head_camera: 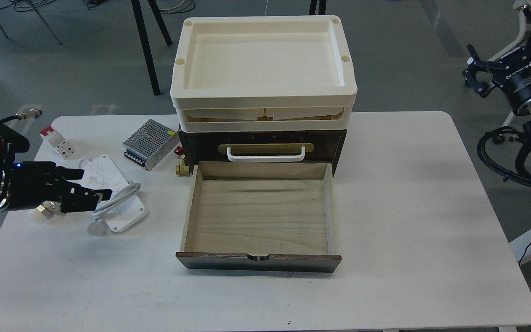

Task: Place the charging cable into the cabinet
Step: 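Grasp the white charger and its coiled cable with the left gripper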

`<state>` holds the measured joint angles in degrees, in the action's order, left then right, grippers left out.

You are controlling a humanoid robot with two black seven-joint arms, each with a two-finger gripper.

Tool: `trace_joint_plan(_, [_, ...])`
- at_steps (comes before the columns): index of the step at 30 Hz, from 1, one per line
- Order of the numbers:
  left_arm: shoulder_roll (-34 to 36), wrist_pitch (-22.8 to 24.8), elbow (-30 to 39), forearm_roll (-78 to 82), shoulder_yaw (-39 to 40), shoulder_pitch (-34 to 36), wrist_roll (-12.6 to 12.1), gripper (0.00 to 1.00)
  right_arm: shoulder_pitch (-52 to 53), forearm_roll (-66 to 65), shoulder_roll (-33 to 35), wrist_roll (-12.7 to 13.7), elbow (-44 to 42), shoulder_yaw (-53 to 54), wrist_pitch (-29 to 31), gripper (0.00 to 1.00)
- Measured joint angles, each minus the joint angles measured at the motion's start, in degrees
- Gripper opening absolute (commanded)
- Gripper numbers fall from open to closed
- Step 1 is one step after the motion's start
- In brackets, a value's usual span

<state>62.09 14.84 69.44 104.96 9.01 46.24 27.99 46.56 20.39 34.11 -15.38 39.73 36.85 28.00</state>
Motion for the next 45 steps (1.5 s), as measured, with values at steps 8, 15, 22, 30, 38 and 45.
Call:
trace_joint_plan(8, [-8.61,-0.22,-9.77,4.78,-0.83,-0.09,0.01,0.93,-0.58,0.00,0.62,0.00,-0.06,0.06,0.00,1.00])
trace_joint_plan(15, [-12.29,-0.19,-12.65,4.77,-1.35,-0.59,0.01,0.83,-1.19,0.00,0.88,0.00,-0.03,0.07,0.00,1.00])
trace_joint_plan(22, [-17.28,-1.69,-20.48,5.03,-1.49,-1.02,0.00,0.76,-2.06,0.07,0.88,-0.08,0.00,1.03,0.00,1.00])
trace_joint_plan(30, [-19.32,-3.72,-24.02,5.13,-2.45,-2.38,0.00,0.63,-2.87,0.08,1.07,-0.09,0.01,1.82,0.00,1.00])
trace_joint_plan(38, [-19.27,-6.62,-24.19,4.93,-4.59,-2.52,0.02,0.14,-3.03,0.09,1.30,-0.09,0.01,2.00,0.00,1.00])
trace_joint_plan(45, [-18.94,-7.96,-24.10,4.81,-4.74,-2.38,0.00,0.00,-3.05,0.08,1.32,-0.09,0.01,2.00,0.00,1.00])
